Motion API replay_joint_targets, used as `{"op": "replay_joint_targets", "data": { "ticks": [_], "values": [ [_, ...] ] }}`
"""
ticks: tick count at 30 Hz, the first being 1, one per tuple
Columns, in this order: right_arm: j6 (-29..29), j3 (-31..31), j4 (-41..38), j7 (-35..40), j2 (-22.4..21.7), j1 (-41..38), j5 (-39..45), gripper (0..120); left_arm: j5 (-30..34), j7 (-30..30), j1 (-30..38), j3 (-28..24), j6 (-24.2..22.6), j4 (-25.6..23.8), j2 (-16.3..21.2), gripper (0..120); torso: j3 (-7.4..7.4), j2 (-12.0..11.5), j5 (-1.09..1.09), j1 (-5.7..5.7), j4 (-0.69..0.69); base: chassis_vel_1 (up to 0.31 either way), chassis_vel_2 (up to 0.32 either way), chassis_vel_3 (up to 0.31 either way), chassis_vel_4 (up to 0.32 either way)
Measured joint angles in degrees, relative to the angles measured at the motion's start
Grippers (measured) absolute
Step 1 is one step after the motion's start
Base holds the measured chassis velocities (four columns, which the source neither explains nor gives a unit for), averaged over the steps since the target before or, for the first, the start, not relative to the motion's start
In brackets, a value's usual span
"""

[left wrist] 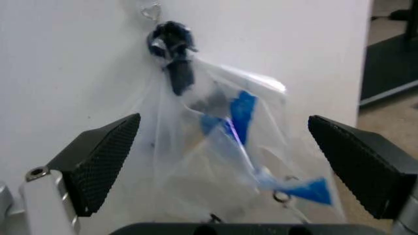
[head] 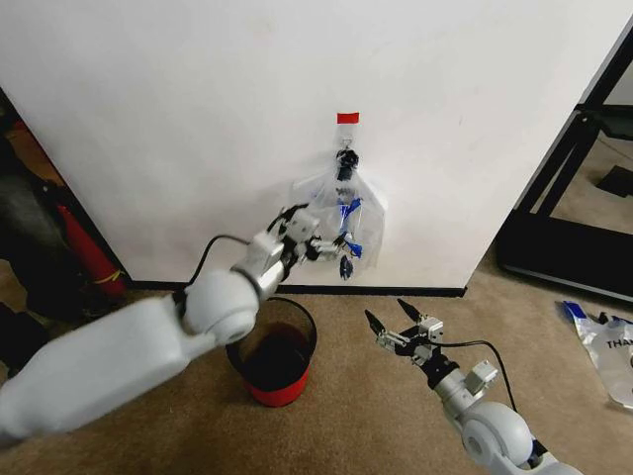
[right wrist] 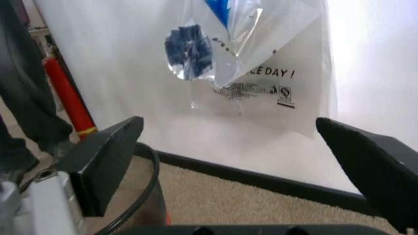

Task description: Pick up the garbage bag from the wall and place it over the trash bin.

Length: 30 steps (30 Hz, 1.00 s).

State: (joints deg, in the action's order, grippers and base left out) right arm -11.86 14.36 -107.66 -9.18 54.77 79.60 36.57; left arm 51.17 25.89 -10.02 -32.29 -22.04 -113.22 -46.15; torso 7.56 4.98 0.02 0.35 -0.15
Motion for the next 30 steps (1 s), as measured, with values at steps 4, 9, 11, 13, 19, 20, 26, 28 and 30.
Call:
{"op": "replay_joint_targets", "data": {
  "ticks": [4, 9, 11, 13, 19, 20, 26, 28, 30],
  "values": [
    [-0.2, 0.5, -0.1, -0.2, 0.1, 0.6, -0.2, 100, 6.1, 3.8, 3.6, -0.8, -4.0, 2.8, -3.0, 99, 0.00, 0.0, -0.01, 0.00, 0.02, 0.000, 0.000, 0.000, 0.000],
    [-0.4, 1.0, -0.2, -0.4, 0.0, 0.8, -0.2, 100, 10.6, 6.6, 5.4, -1.7, -7.2, 5.0, -6.0, 96, 0.00, 0.0, -0.01, 0.00, 0.02, 0.000, 0.000, 0.000, 0.000],
    [-0.4, 1.2, -0.4, -0.4, -0.1, 1.0, -0.2, 100, 11.4, 8.2, 5.8, -2.1, -8.6, 7.0, -7.7, 96, 0.00, 0.0, -0.02, 0.00, 0.02, 0.000, 0.000, 0.000, 0.000],
    [-0.4, 1.3, -0.6, -0.5, -0.1, 1.2, -0.1, 100, 11.4, 8.8, 5.9, -2.2, -8.9, 8.4, -8.6, 95, 0.00, 0.0, -0.02, 0.00, 0.02, 0.000, 0.000, 0.000, 0.000],
    [-0.6, 2.0, -1.2, -0.8, -0.2, 1.9, 0.1, 100, 9.6, 10.2, 6.4, -2.7, -9.2, 13.6, -11.0, 87, 0.00, 0.0, -0.02, 0.00, 0.02, 0.000, 0.000, 0.000, 0.000],
    [-0.6, 2.0, -1.2, -0.8, -0.2, 1.9, 0.2, 100, 9.5, 10.2, 6.4, -2.7, -9.2, 13.9, -11.1, 86, 0.00, 0.0, -0.02, 0.00, 0.02, 0.000, 0.000, 0.000, 0.000],
    [-0.7, 2.1, -1.2, -0.8, -0.3, 1.8, 0.3, 100, 9.3, 10.4, 6.1, -2.7, -9.0, 14.6, -11.8, 69, 0.00, 0.0, -0.03, 0.00, 0.02, 0.000, 0.000, 0.000, 0.000],
    [-0.6, 2.0, -1.2, -0.8, -0.3, 1.7, 0.3, 100, 9.7, 10.8, 5.9, -2.5, -9.0, 13.6, -11.8, 63, 0.00, 0.0, -0.03, 0.00, 0.02, 0.000, 0.000, 0.000, 0.000],
    [-0.6, 2.0, -1.1, -0.8, -0.4, 1.7, 0.3, 100, 10.3, 11.2, 5.9, -2.1, -9.1, 12.5, -11.7, 61, 0.00, 0.0, -0.02, 0.00, 0.02, 0.000, 0.000, 0.000, 0.000]
  ]
}}
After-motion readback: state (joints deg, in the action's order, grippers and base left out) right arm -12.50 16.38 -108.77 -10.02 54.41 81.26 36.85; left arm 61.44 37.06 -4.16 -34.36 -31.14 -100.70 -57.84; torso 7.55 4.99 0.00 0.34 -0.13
